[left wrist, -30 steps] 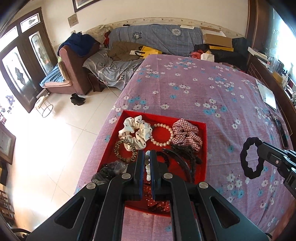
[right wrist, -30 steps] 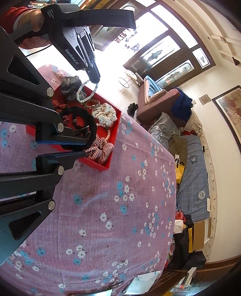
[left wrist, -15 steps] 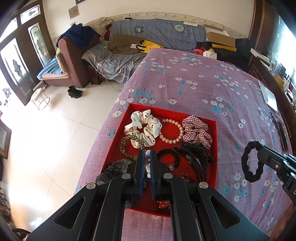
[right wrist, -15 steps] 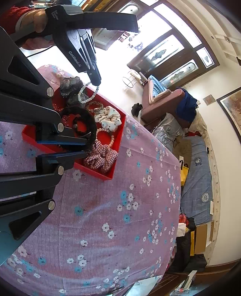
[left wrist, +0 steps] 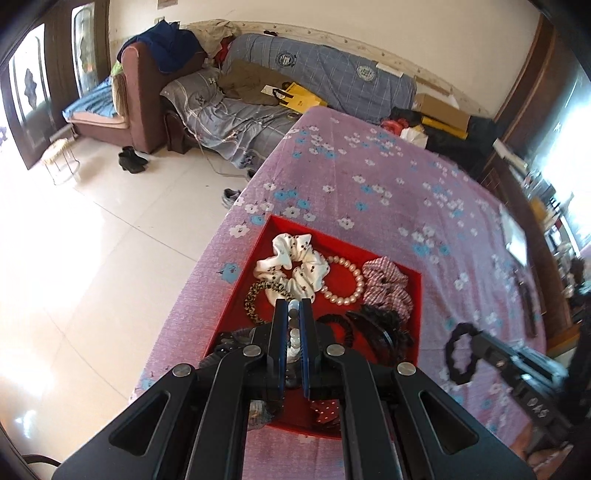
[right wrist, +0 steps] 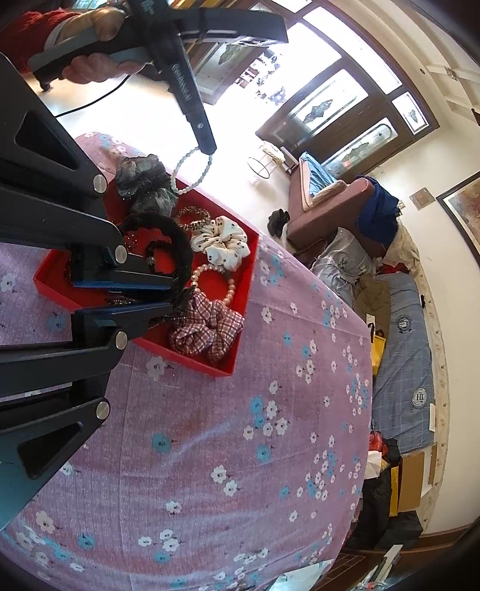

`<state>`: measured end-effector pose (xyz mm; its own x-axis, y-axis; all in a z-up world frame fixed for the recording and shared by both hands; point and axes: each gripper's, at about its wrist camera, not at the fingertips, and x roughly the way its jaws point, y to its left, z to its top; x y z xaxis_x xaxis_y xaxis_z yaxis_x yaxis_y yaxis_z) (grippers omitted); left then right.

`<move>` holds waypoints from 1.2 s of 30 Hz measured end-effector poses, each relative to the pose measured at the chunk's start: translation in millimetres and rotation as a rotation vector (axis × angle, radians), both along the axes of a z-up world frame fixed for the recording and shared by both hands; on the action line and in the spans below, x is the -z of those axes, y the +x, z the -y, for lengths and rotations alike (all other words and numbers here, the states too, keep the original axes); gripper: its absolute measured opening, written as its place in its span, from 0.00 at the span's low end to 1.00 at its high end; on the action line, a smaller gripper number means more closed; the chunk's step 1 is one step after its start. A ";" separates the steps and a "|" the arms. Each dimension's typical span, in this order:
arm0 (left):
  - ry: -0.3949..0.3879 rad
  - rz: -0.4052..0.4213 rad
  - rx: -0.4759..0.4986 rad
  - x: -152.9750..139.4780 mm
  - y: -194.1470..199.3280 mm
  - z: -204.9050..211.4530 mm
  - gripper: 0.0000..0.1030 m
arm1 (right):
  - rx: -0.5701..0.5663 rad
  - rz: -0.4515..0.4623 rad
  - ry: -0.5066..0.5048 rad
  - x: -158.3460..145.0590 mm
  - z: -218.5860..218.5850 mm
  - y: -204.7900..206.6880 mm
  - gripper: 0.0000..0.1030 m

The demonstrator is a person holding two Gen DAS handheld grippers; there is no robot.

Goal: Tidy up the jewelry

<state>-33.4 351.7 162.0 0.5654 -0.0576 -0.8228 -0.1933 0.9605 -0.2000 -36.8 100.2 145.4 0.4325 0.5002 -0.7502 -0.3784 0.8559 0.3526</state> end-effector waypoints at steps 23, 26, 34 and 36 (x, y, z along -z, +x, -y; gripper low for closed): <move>-0.004 -0.026 0.053 8.9 -1.4 18.4 0.05 | -0.069 -0.054 -0.020 19.7 -25.8 3.3 0.08; 0.026 -0.049 0.063 17.6 -1.5 27.3 0.05 | -0.074 -0.057 -0.029 21.6 -28.1 4.6 0.08; 0.083 -0.085 0.088 34.9 9.4 41.3 0.05 | -0.067 -0.042 -0.072 25.1 -32.5 22.1 0.08; 0.087 -0.088 0.093 37.8 14.5 42.6 0.05 | -0.061 -0.038 -0.082 25.8 -33.4 30.5 0.08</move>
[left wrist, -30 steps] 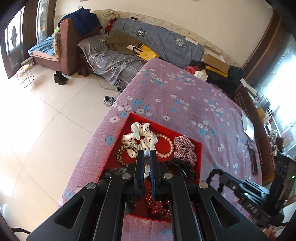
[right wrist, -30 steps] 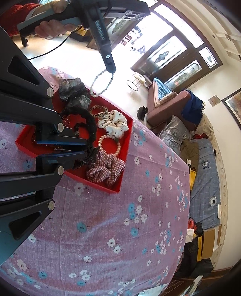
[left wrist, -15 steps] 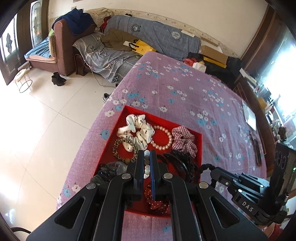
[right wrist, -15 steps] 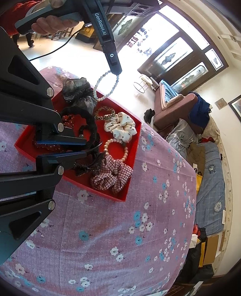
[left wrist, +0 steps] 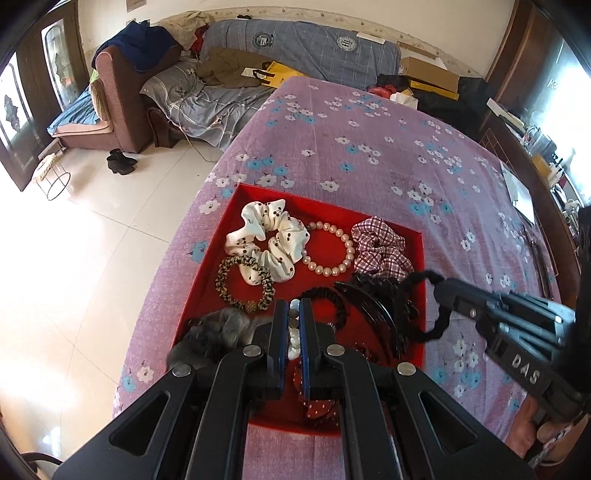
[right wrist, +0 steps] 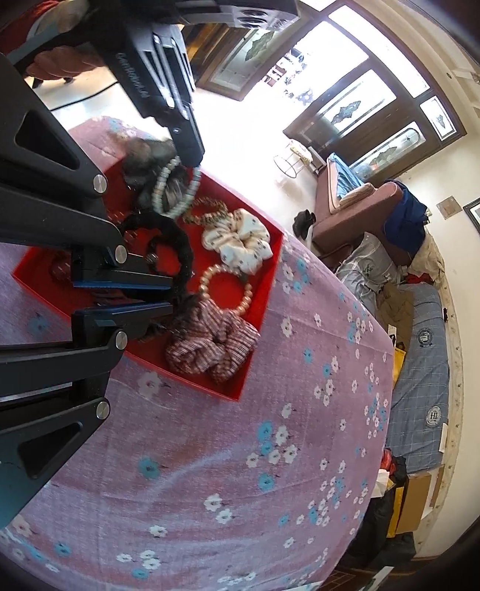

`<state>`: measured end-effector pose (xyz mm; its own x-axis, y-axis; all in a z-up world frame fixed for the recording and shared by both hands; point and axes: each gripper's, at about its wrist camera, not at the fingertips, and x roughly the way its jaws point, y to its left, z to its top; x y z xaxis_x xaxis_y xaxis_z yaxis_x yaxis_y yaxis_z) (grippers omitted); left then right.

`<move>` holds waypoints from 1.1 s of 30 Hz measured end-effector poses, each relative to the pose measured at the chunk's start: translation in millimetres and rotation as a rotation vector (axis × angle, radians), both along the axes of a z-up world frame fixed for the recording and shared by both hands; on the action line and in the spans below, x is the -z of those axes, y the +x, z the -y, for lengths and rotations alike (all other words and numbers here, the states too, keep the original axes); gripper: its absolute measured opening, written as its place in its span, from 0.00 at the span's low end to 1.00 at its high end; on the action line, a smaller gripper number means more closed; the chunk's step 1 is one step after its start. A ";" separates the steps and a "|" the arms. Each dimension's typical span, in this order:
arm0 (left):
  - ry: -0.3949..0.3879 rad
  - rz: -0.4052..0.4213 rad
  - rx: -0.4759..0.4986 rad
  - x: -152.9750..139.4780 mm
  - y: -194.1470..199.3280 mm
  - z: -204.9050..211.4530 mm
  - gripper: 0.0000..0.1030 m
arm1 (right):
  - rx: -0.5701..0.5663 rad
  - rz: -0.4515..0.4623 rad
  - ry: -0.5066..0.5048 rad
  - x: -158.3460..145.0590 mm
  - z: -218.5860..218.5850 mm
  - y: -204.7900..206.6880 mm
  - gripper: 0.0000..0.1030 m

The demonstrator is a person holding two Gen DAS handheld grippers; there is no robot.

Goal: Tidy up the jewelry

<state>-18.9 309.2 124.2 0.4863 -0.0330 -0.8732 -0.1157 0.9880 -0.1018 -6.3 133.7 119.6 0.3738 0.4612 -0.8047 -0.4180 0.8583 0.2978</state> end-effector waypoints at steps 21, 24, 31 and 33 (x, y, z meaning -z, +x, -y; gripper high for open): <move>0.043 0.025 -0.003 -7.0 27.9 -13.6 0.05 | -0.008 0.010 0.007 -3.6 -15.4 38.7 0.08; 0.021 0.055 -0.012 -22.2 32.2 -24.9 0.05 | -0.012 -0.001 0.012 -1.1 -14.2 33.3 0.08; -0.033 0.079 0.038 -38.6 46.2 -38.1 0.05 | -0.090 -0.044 0.036 10.9 -24.9 1.2 0.08; -0.054 0.064 0.054 -33.8 52.3 -39.7 0.05 | -0.117 -0.053 0.038 14.3 -30.6 -6.4 0.08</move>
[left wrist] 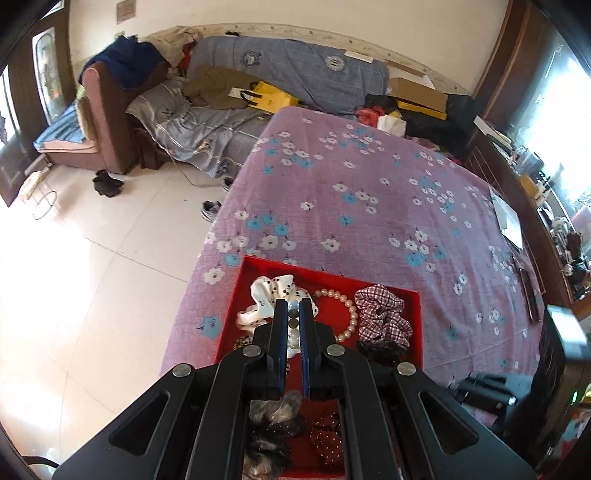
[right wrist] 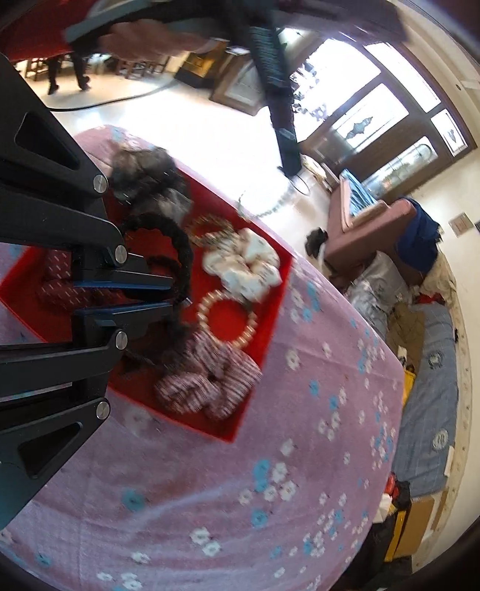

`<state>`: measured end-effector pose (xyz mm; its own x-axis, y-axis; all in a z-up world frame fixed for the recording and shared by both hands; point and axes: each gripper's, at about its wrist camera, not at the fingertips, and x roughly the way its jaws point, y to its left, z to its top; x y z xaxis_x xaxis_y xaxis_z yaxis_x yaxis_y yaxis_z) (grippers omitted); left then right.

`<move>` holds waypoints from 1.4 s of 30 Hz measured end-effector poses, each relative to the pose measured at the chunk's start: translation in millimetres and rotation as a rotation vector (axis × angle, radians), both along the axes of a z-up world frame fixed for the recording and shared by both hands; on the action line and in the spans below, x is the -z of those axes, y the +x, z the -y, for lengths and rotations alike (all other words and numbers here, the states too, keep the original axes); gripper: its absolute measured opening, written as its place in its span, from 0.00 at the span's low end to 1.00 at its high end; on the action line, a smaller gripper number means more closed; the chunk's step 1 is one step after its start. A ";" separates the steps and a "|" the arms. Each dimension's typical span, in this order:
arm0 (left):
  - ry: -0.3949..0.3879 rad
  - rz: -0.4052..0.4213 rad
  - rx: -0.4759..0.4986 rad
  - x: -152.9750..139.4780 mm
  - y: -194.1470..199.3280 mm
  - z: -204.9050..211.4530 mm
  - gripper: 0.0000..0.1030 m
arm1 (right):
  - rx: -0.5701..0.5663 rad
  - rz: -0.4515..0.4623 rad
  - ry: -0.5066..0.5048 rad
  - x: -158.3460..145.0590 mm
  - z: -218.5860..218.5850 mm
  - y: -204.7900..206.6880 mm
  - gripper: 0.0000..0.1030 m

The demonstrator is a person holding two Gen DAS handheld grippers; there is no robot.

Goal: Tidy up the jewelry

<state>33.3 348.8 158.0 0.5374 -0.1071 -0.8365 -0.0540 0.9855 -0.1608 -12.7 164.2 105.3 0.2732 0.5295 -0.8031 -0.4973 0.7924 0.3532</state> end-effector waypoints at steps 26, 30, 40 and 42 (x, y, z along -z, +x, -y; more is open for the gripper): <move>-0.101 -0.178 0.066 76.4 15.3 8.1 0.05 | -0.118 -0.057 -0.004 25.3 -44.2 -28.5 0.08; -0.053 -0.202 0.060 87.9 17.7 6.7 0.05 | -0.140 -0.044 -0.018 27.0 -54.7 -32.3 0.08; 0.091 -0.223 0.049 103.8 21.5 7.6 0.05 | -0.162 -0.023 -0.065 38.8 -71.6 -35.2 0.09; 0.127 -0.221 0.054 105.2 22.3 9.9 0.05 | -0.158 -0.015 -0.078 41.0 -72.5 -35.3 0.09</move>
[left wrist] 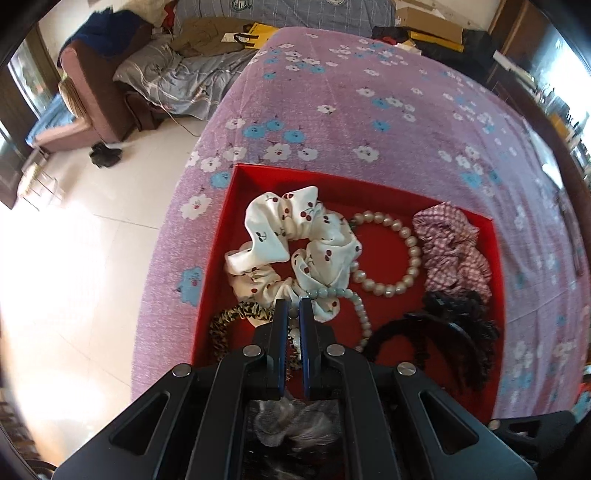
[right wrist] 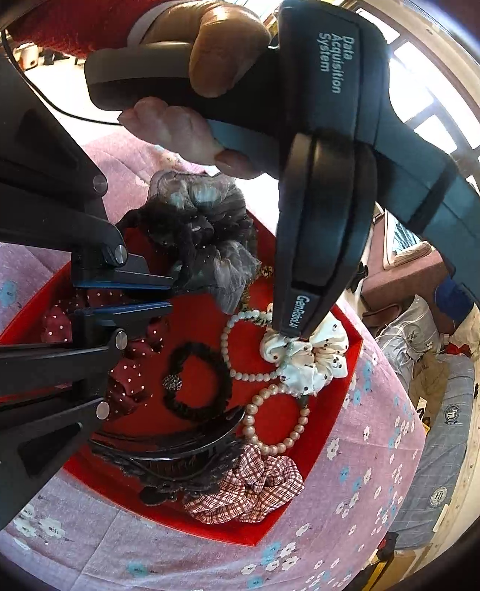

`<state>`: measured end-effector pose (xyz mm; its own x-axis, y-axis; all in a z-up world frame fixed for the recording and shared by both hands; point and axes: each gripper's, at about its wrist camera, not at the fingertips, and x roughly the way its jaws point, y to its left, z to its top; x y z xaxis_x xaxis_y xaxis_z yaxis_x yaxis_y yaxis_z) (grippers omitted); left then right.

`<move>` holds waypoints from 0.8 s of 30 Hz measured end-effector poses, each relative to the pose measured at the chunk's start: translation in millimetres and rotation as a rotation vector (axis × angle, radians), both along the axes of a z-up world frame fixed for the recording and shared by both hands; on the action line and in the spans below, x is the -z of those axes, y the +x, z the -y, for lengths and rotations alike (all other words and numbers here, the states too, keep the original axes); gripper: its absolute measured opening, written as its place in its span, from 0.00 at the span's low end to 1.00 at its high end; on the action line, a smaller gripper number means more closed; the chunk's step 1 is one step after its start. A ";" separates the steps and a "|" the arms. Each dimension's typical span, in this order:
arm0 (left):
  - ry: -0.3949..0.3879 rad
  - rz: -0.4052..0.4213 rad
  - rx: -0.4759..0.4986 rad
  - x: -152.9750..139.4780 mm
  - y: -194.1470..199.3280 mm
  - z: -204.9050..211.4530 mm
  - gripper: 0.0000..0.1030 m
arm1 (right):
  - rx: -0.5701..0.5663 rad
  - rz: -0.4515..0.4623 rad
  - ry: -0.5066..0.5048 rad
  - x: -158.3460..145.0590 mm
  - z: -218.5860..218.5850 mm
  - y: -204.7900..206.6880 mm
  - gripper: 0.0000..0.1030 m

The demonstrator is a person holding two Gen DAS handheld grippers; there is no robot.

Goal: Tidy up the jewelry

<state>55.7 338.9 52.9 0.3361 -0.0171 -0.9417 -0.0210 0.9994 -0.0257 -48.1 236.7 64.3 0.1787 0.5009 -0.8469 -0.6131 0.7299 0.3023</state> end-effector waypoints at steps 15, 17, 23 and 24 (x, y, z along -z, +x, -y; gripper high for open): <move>0.023 -0.008 0.017 8.0 4.9 3.2 0.05 | 0.035 0.019 -0.032 4.5 0.2 12.9 0.09; 0.021 -0.010 0.020 9.0 5.6 4.3 0.05 | 0.025 0.021 -0.031 4.9 -5.3 8.5 0.09; 0.029 0.046 0.039 -8.5 1.7 11.3 0.05 | 0.007 0.036 -0.029 2.8 -11.2 -0.7 0.09; 0.031 0.057 0.045 -12.8 1.6 13.0 0.05 | 0.008 0.038 -0.028 2.3 -13.2 -0.2 0.09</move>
<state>57.2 325.9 65.6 0.3890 -0.0051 -0.9212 0.0250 0.9997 0.0051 -48.3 250.0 62.0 0.2147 0.4758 -0.8529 -0.6175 0.7428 0.2589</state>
